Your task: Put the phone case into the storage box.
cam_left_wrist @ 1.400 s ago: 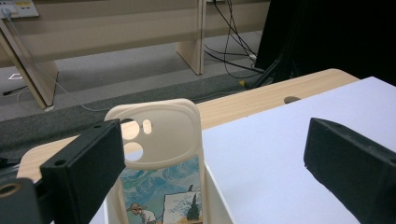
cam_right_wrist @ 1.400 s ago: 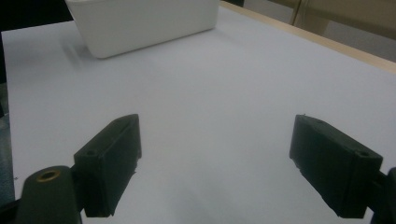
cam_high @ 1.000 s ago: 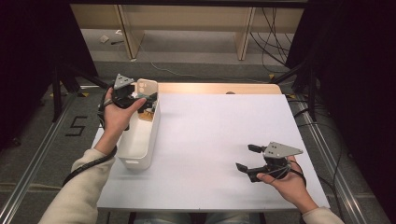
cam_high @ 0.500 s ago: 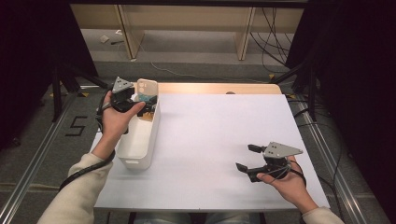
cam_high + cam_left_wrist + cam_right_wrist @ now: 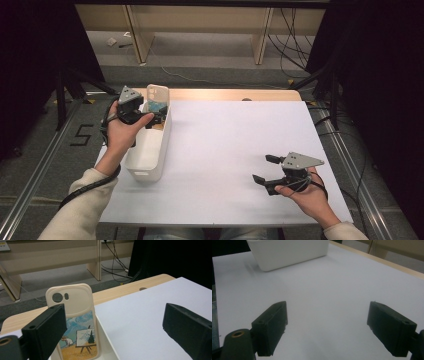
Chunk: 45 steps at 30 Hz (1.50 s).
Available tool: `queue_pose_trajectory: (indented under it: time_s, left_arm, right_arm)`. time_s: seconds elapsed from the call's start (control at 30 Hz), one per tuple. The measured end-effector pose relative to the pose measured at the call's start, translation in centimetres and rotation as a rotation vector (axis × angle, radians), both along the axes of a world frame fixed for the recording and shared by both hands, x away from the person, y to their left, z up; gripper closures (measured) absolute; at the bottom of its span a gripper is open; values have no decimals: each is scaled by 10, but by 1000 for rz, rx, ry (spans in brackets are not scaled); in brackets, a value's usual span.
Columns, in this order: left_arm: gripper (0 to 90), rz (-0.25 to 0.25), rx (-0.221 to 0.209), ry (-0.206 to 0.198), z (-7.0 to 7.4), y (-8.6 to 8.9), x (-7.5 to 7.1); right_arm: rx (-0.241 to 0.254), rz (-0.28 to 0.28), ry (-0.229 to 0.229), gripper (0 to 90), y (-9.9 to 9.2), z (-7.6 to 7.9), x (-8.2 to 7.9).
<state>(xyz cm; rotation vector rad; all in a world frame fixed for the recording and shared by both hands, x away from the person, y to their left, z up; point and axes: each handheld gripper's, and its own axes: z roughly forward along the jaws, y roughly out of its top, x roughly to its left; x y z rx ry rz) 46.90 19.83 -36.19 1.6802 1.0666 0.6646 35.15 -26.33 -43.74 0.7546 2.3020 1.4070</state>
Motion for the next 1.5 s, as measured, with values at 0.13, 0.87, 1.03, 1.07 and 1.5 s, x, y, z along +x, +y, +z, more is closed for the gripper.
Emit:
queue_pose_trajectory:
  time_s: [0.13,0.87,1.03,1.07,1.5]
  left_arm:
    - [49,-8,2,-1,-1,1,-4]
    - [49,-61,-10,-18,-5,0,-25]
    - [49,-65,-10,-26,-5,-1,-29]
    - [49,-68,-8,-27,-5,-1,-30]
    - [49,-108,1,-30,-11,-6,-44]
  right_arm:
    - [3,-1,0,177,0,0,0]
    - [2,-1,0,177,0,0,0]
    - [2,-1,0,177,0,0,0]
    - [2,-1,0,177,0,0,0]
    - [2,0,-1,177,0,0,0]
